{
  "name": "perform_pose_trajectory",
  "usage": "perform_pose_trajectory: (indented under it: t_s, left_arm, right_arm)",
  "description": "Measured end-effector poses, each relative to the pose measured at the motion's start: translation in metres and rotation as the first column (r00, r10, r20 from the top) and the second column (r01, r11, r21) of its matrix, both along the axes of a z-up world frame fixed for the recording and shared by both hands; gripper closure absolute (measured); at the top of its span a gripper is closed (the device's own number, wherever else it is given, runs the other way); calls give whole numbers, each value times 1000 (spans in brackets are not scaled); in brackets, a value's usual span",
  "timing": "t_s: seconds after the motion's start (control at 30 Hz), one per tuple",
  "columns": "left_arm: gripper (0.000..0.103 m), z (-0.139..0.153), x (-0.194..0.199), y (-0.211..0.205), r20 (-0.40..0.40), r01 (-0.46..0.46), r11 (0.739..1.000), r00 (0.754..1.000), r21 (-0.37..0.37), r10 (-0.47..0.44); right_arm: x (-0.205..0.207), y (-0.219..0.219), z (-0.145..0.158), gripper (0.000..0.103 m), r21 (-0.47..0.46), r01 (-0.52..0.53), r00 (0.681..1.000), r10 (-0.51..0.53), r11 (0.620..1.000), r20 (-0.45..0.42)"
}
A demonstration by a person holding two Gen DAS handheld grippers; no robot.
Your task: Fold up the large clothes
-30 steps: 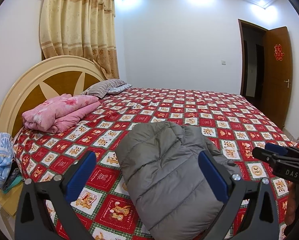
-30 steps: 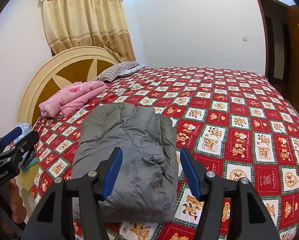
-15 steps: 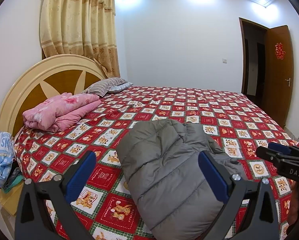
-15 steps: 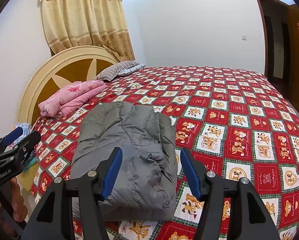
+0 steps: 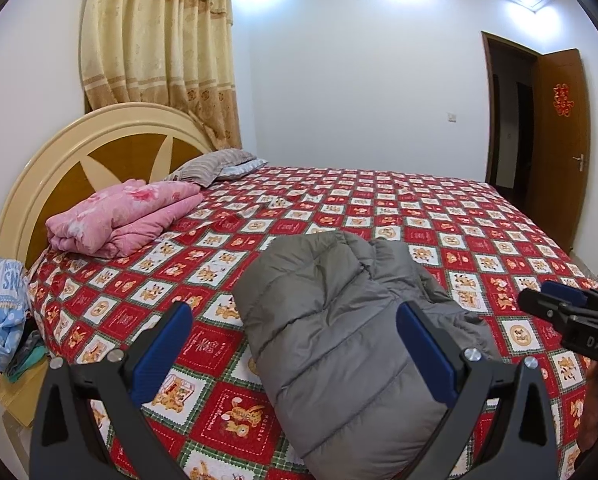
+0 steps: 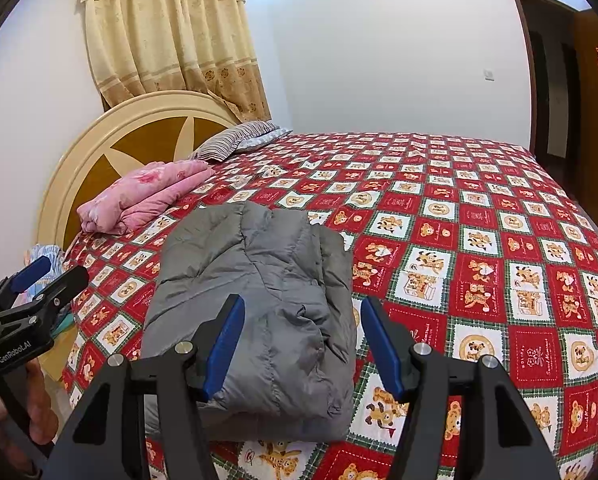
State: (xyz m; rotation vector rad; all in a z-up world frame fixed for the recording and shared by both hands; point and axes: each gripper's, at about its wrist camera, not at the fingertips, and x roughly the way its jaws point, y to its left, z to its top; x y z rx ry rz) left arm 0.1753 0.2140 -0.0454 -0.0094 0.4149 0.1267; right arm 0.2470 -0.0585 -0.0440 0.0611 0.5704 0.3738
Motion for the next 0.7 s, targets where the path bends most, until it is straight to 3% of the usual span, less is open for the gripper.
perform_pose_trajectory:
  t_s: [0.7]
  left_arm:
    - [0,10,-3,1,20,5,1000,1000,-19,-5]
  right_arm:
    - [-5,6,11,42,-11,-19,999,20,1000,28]
